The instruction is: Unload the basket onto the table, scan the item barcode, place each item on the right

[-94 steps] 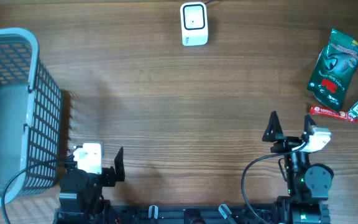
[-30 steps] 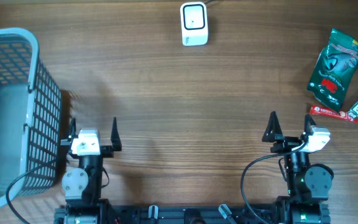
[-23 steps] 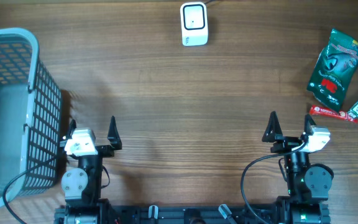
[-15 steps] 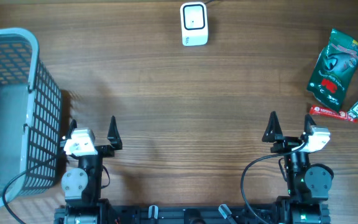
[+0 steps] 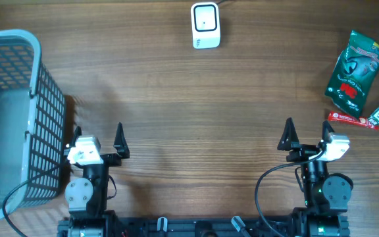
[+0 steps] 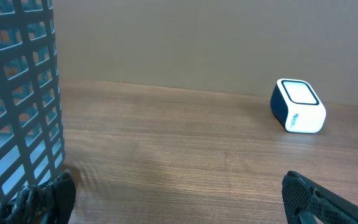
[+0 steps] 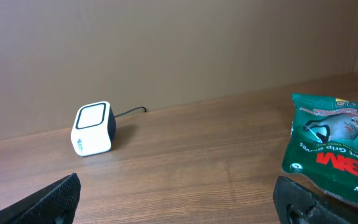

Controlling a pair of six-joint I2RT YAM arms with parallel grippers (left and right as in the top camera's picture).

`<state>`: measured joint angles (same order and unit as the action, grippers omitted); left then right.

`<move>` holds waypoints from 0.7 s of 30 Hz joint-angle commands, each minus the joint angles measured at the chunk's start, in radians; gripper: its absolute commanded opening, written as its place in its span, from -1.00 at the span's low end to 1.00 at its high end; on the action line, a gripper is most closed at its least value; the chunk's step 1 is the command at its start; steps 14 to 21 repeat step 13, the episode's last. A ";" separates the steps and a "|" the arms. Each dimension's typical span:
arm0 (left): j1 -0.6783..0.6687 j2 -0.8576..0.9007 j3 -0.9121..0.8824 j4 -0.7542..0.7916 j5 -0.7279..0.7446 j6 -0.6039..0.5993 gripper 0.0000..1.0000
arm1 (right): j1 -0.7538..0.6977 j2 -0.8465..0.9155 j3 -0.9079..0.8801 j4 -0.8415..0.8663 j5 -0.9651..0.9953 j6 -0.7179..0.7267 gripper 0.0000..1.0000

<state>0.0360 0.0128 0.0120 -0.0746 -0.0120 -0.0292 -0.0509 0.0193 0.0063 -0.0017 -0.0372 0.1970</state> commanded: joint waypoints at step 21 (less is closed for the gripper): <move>0.006 -0.008 -0.006 0.000 0.016 -0.012 1.00 | 0.004 -0.012 -0.001 0.002 -0.008 0.013 0.99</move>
